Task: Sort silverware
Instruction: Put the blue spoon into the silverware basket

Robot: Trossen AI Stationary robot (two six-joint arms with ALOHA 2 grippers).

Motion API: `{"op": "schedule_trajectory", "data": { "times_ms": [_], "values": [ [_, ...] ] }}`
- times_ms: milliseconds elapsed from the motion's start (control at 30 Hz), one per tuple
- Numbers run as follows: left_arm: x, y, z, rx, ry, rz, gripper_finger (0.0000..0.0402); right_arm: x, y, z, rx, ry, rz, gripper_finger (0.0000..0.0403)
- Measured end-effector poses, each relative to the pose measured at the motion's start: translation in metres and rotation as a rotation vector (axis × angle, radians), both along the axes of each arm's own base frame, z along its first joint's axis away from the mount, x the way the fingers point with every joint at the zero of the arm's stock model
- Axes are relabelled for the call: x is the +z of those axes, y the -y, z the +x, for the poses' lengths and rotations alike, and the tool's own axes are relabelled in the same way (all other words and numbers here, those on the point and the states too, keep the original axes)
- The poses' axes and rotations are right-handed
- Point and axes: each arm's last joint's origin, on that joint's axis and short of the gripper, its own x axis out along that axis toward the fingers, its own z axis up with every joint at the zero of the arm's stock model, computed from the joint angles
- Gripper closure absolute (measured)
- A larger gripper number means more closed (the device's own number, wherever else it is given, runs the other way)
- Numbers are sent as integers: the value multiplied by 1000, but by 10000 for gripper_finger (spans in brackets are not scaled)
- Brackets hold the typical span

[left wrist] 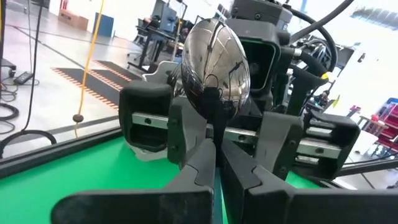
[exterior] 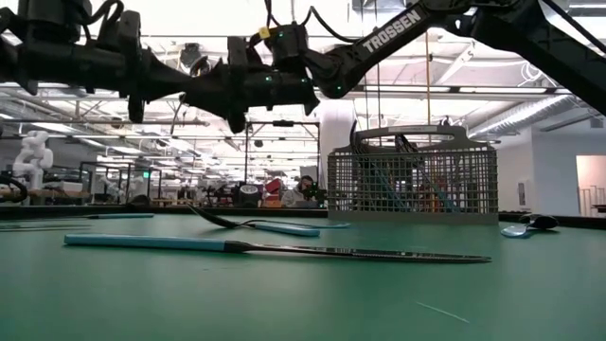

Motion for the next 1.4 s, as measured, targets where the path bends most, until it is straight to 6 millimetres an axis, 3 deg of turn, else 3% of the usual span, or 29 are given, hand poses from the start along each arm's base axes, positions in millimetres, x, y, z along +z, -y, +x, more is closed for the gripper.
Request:
{"op": "schedule_trajectory", "data": {
  "times_ms": [200,400,533,767,967,1200,1400],
  "values": [
    [3,1,0,-20,33,13,396,0,-5,2,1,0,10,288],
    [3,1,0,-42,31,14,392,0,-4,2,-14,6,-13,380],
    [2,1,0,-47,25,6,374,0,-4,2,-18,4,-14,392],
    [-2,0,0,-3,-14,-26,317,-3,-3,1,-24,-25,-14,400],
    [-4,0,0,-1,-37,-13,241,-2,1,-2,-29,-46,-4,401],
    [-2,1,-4,7,-33,-4,171,30,6,-19,-112,-116,-120,402],
    [-3,3,-10,7,-43,-9,155,66,1,-44,-164,-207,-248,402]
  ]
}}
